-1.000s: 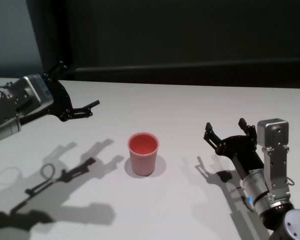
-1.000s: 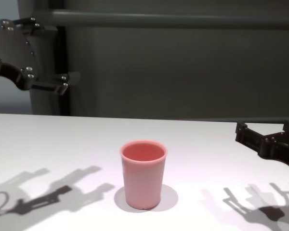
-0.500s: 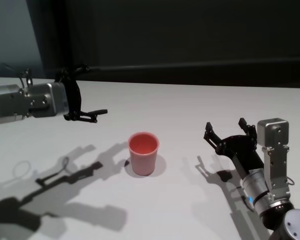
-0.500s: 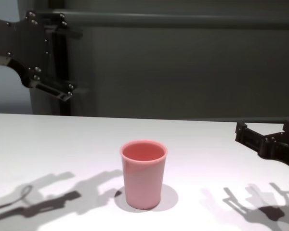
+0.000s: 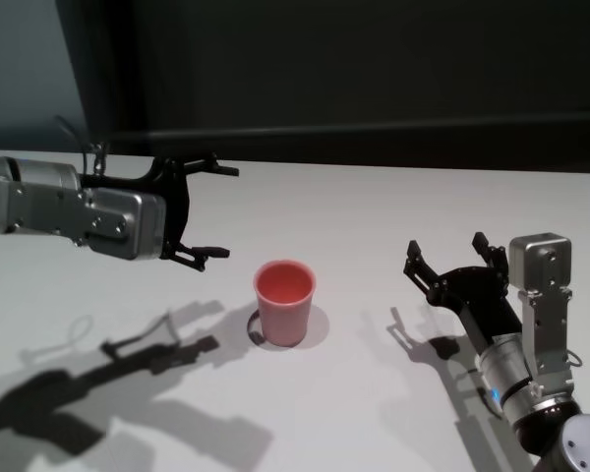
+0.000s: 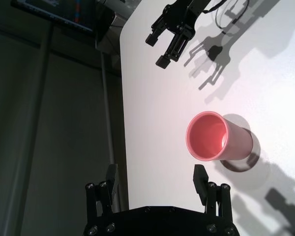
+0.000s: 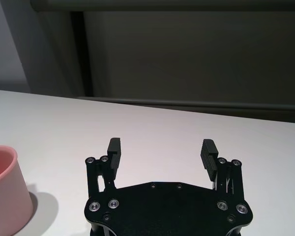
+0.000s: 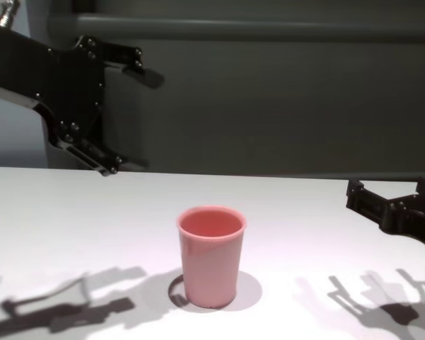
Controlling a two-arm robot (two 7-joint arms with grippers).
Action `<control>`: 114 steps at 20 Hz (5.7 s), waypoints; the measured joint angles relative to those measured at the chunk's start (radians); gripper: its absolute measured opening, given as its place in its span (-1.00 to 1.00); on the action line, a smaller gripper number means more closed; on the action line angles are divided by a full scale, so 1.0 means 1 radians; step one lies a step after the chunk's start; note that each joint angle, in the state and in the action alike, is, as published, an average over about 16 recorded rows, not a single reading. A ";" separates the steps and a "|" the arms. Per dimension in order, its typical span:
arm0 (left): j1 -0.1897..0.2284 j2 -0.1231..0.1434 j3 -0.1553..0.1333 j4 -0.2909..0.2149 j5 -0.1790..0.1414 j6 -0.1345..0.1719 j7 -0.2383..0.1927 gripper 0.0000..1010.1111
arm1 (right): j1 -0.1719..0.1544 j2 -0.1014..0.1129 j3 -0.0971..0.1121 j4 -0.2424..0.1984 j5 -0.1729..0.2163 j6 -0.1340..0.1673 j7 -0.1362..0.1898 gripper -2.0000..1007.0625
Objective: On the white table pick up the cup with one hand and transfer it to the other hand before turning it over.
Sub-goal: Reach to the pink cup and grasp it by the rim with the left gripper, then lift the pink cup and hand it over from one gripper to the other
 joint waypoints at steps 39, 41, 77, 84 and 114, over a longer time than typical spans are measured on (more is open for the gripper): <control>-0.373 -0.182 0.426 0.216 0.287 -0.214 -0.326 0.99 | 0.000 0.000 0.000 0.000 0.000 0.000 0.000 0.99; -0.378 -0.192 0.437 0.232 0.292 -0.216 -0.326 0.99 | 0.000 0.000 0.000 0.000 0.000 0.000 0.000 0.99; -0.446 -0.251 0.567 0.333 0.282 -0.282 -0.322 0.35 | 0.000 0.000 0.000 0.000 0.000 0.000 0.000 0.99; -0.459 -0.257 0.581 0.345 0.261 -0.289 -0.326 -0.12 | 0.000 0.000 0.000 0.000 0.000 0.000 0.000 0.99; -0.490 -0.245 0.619 0.366 0.215 -0.281 -0.280 -0.90 | 0.000 0.000 0.000 0.000 0.000 0.000 0.000 0.99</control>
